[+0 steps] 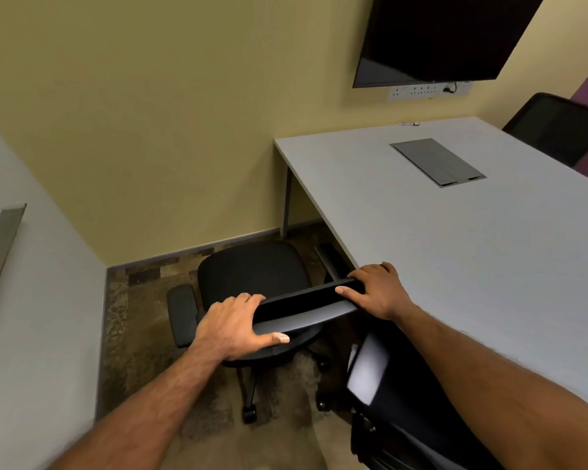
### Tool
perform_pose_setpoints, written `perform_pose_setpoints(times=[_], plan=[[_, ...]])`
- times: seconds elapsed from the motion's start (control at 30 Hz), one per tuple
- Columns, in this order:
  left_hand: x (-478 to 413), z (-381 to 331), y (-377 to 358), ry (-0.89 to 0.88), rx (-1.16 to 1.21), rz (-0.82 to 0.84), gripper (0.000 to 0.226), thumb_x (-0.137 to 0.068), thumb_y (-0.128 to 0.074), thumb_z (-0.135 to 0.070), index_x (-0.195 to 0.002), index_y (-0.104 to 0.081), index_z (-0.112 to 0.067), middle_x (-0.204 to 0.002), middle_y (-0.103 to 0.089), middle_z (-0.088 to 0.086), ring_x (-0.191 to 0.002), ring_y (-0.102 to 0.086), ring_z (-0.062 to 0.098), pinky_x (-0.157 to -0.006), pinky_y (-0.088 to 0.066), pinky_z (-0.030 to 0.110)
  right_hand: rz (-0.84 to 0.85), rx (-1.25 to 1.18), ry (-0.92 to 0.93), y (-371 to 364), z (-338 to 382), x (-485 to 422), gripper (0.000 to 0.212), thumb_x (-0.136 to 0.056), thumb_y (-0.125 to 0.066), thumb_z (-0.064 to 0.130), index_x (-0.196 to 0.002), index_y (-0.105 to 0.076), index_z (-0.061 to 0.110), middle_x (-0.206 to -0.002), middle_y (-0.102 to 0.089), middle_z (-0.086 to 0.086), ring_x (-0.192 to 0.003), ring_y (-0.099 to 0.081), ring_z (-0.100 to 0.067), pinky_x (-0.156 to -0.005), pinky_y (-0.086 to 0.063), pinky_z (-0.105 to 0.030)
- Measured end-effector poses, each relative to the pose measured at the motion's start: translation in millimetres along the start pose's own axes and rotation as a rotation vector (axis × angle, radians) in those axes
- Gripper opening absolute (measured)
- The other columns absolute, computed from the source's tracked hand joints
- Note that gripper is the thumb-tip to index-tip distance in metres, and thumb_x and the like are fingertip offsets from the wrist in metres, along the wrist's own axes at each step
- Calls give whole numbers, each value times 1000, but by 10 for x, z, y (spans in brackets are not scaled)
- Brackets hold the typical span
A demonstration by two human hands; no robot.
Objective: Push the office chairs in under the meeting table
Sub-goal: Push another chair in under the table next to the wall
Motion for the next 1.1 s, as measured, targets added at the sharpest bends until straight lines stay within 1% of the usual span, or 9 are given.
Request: perform_pose_setpoints(times=[0.13,0.43,0.53,0.63,0.77,0.83,0.9,1.0,1.1], plan=[[-244,322,104,-60,13,17,120,-55,-21,-108,-146,-39,-31,-140,-54,-6,-121,-56,20,-99,-47,41,-9,12,-61,-8,165,-115,90,-78,-15,94,-109,-70,30,-109,-68,7,-107,-59,-16,-105,-30,-41],[-875,891,292,-199,1,100,116,-57,-26,-107,-149,-37,-36,-138,-54,-13,-120,-55,14,-98,-46,40,7,36,-106,-42,375,-351,84,-78,-19,95,-106,-66,32,-106,-65,9,-101,-57,-15,-98,-34,-41],[-1128,1067,358,-242,1,85,116,-57,-25,-106,-149,-38,-37,-138,-56,-16,-121,-55,11,-97,-45,38,42,61,-84,1,384,-537,84,-73,-20,100,-96,-62,30,-94,-60,9,-89,-54,-16,-87,-38,-38],[-1367,1245,402,-254,13,83,114,-57,-27,-106,-148,-41,-39,-139,-56,-18,-124,-53,8,-102,-39,37,98,72,-34,9,417,-733,80,-68,-25,103,-85,-53,30,-85,-54,9,-78,-49,-15,-75,-38,-34],[-1736,1480,454,-204,19,135,119,-51,-30,-107,-149,-37,-40,-151,-45,-14,-141,-36,12,-119,-16,49,72,37,8,-37,399,-986,78,-67,-28,103,-78,-46,28,-79,-50,9,-69,-44,-10,-67,-34,-32],[-1922,1580,523,-194,8,163,122,-50,-29,-107,-152,-32,-41,-159,-36,-10,-149,-25,14,-122,-5,53,57,8,-6,-74,416,-1116,77,-66,-29,104,-78,-44,29,-79,-47,11,-70,-44,-11,-67,-33,-33],[-2114,1654,589,-196,-28,211,124,-47,-25,-107,-154,-26,-44,-164,-25,-9,-153,-13,15,-121,2,55,48,2,-29,-106,435,-1218,79,-64,-29,105,-80,-43,29,-81,-45,11,-74,-43,-13,-69,-34,-35],[-2377,1733,659,-202,-46,244,125,-47,-26,-106,-156,-20,-45,-167,-15,-7,-155,-1,15,-121,2,57,57,8,-71,-123,453,-1331,87,-57,-28,108,-87,-44,27,-92,-49,6,-84,-47,-20,-73,-36,-37],[-2723,1823,751,-210,16,264,122,-50,-36,-101,-156,-21,-44,-168,-9,-4,-155,5,18,-123,-5,57,103,-30,-123,-108,475,-1492,94,-51,-30,109,-94,-43,27,-102,-50,3,-92,-51,-22,-77,-42,-38]])
Point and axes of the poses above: each hand's wrist, its own x-axis away from the middle knuckle, its own y-axis out of the back of the hand, z = x × y, the point moved 5 cm from there along -x, towards the middle knuckle
